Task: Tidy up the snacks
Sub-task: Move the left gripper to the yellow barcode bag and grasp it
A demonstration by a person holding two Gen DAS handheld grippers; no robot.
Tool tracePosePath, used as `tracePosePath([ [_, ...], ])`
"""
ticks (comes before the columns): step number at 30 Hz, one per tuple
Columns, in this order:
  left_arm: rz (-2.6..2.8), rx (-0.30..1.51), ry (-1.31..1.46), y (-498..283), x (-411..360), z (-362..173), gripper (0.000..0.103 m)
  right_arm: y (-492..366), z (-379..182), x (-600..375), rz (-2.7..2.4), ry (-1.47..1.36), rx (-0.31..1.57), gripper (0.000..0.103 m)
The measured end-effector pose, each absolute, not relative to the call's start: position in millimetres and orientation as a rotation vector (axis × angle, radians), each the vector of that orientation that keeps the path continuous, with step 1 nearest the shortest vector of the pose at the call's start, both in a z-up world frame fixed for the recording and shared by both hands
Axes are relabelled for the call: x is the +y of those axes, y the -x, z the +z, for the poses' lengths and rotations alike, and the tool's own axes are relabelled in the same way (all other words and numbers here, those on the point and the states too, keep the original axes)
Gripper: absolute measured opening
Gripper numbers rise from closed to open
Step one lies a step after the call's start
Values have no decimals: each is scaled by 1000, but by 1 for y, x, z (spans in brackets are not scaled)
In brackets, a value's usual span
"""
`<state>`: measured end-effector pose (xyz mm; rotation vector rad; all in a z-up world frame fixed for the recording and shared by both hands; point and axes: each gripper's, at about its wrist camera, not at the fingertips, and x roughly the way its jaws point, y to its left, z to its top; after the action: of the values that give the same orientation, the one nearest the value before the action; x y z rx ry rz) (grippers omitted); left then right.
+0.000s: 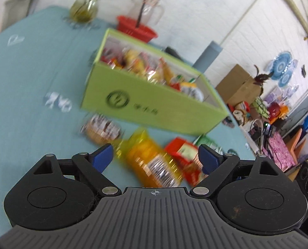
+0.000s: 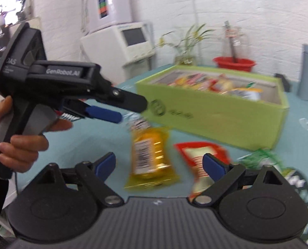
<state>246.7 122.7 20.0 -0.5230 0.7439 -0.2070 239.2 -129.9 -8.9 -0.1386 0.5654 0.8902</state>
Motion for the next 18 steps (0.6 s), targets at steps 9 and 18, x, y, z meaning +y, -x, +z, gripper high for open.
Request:
tracePosePath([
  [9,-243,780,475,-260,120,12,74,-267,-39,-67,899,239,642,94],
  [18,-278,820,424,-262,101,5,64,-244,-38,-55,898,308,636,94],
])
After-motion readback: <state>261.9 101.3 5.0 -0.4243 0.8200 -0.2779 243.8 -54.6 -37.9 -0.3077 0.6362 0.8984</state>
